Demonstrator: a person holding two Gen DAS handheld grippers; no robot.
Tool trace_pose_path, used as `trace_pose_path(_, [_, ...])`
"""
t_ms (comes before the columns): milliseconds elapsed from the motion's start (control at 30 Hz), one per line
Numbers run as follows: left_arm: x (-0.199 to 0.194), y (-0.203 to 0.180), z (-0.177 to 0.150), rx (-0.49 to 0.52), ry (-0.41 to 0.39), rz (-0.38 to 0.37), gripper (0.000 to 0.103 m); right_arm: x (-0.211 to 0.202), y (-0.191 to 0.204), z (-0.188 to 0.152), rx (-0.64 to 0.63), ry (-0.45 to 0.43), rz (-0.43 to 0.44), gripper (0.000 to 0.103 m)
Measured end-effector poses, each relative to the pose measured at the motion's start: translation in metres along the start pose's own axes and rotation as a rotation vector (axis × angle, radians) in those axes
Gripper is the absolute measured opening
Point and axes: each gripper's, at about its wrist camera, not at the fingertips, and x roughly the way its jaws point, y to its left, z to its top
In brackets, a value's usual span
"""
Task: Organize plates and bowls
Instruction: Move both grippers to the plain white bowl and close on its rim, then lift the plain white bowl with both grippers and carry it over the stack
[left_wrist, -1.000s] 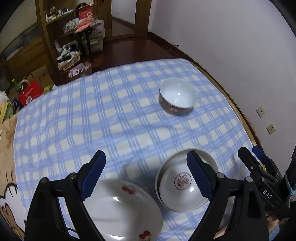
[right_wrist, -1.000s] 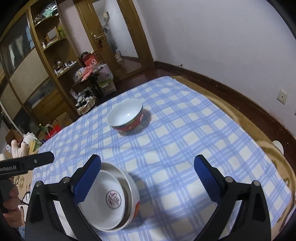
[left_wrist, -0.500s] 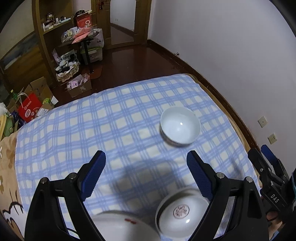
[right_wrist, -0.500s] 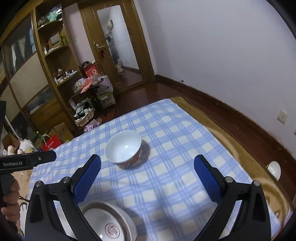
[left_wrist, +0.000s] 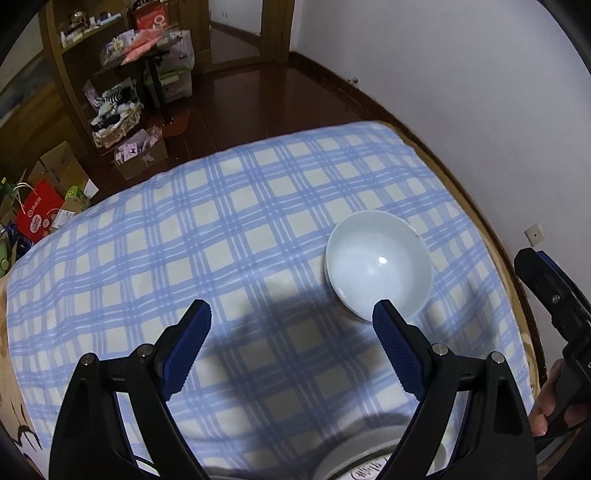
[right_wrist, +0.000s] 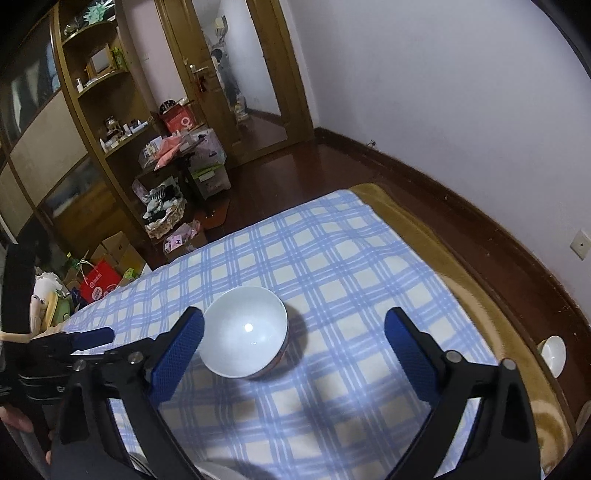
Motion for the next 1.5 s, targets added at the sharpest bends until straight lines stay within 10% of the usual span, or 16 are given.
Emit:
trace_pose_path(433, [0.067, -0.004, 0.020, -0.044, 0.052, -0.104, 0.086, 0.074, -0.015, -0.020, 0.066, 0.143, 0.082, 0.075])
trace_pose_path(633, [0.091, -0.011, 0.019, -0.037, 0.110, -0.085, 0.045, 0.097, -0.015, -0.032, 0.063, 0.214, 0.088, 0.037])
trace_pose_path(800, [0.094, -0.015, 0.018, -0.039, 0.106, -0.079, 0.033, 0.098, -0.006, -0.035, 0.035, 0.226, 0.113, 0.015])
trace_pose_path(900, [0.095, -0.019, 0.017, -0.038, 0.118, -0.097, 0.018, 0.094, -0.001, -0.037, 0.014, 0.217, 0.099, 0.015])
trace_pose_path(1500, [0.036, -0.030, -0.013, 0.033, 0.053, -0.026, 0.008, 0.035, 0.032, -0.047, -0.138, 0.150, 0.027, 0.012])
